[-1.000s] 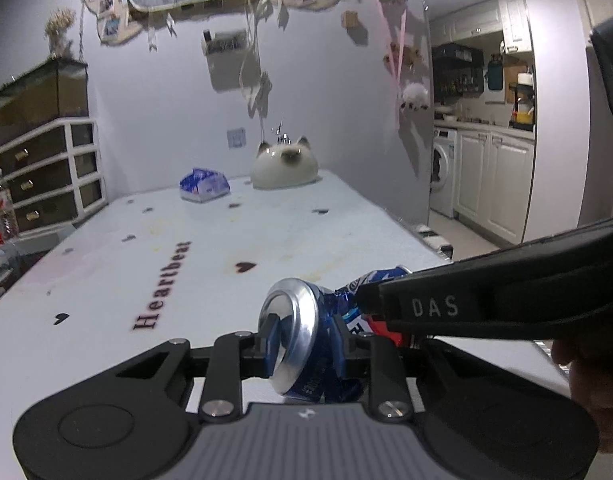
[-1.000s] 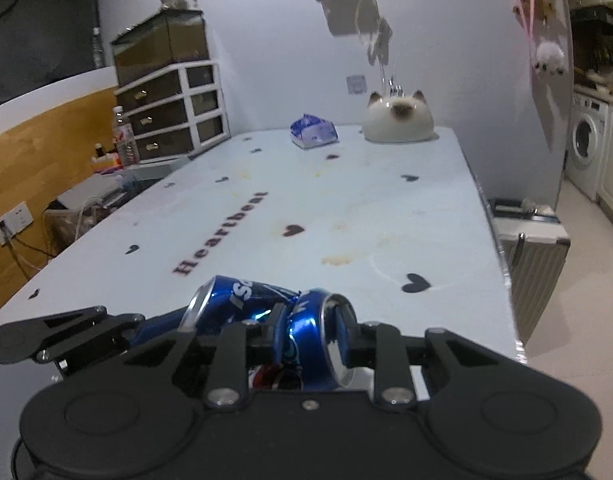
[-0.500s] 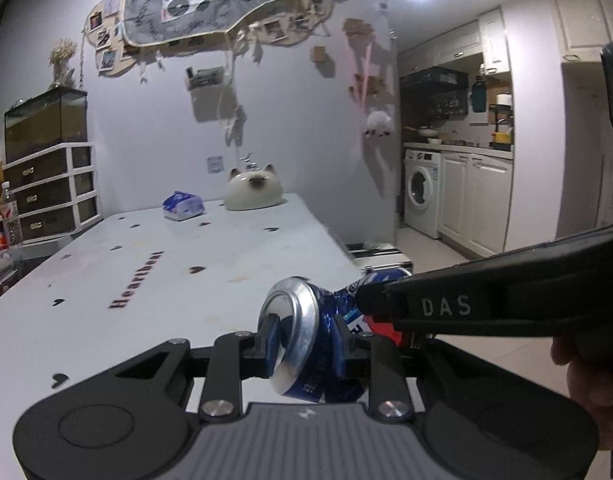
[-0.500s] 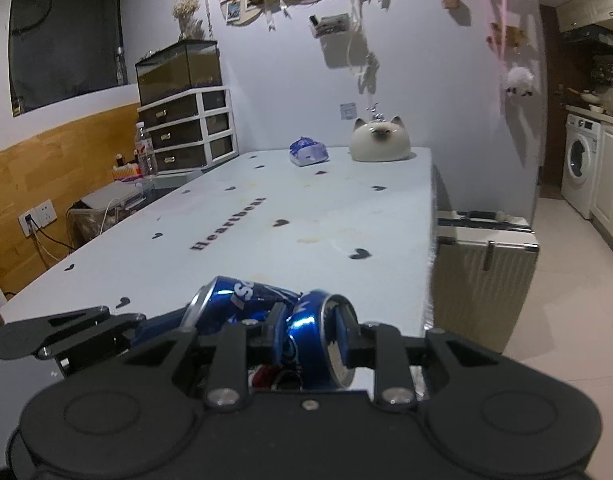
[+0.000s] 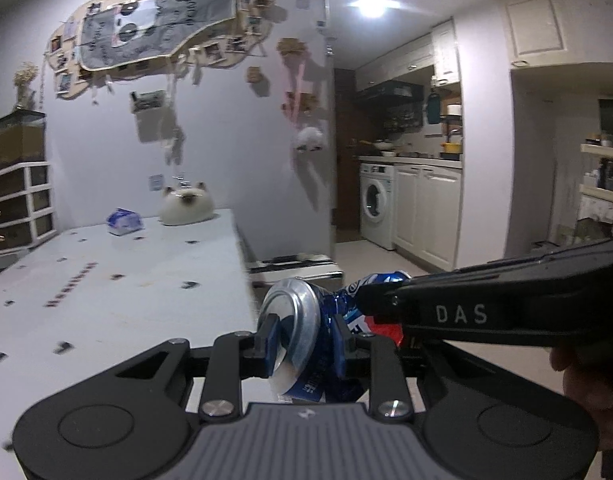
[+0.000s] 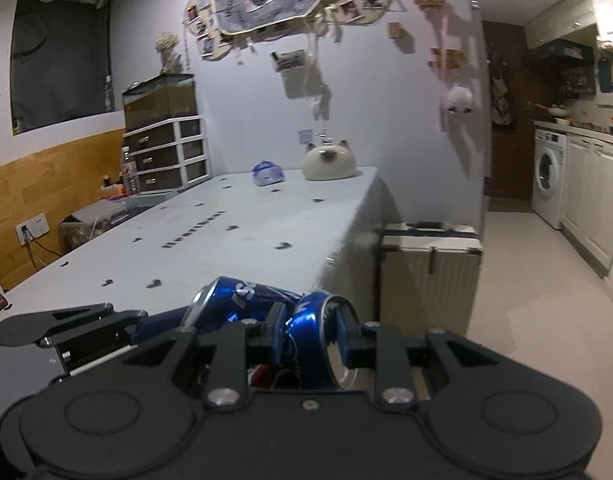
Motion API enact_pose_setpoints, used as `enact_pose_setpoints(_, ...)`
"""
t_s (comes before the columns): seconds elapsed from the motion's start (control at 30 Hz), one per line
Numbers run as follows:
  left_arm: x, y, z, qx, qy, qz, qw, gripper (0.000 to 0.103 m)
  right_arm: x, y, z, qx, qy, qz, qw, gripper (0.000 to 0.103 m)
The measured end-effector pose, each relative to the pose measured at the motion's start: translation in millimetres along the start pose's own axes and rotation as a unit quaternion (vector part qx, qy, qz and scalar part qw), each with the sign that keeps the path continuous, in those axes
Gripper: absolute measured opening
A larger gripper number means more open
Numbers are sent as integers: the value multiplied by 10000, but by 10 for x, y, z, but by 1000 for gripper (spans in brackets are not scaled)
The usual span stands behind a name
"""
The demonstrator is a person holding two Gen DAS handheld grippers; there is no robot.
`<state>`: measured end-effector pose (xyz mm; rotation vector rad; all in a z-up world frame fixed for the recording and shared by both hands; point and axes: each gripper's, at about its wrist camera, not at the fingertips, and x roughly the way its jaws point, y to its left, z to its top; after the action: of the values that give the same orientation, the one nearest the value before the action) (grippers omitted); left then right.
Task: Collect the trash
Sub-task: 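Carry the Pepsi can with both grippers over the wastebasket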
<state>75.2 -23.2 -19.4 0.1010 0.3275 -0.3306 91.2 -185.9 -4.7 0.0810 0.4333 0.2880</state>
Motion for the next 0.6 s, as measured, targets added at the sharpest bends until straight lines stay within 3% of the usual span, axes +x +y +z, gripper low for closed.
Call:
enact_pose_setpoints(0.33,226,-883,-382,-383,450,-542,9968,29,-440,-844,-539,215,199,-461,9985,27)
enact_pose_setpoints(0.6,856,-1240,-1026,-589,1305,-839,9861,29,-142,-1509,-1302,786,1025,-627,9896,27)
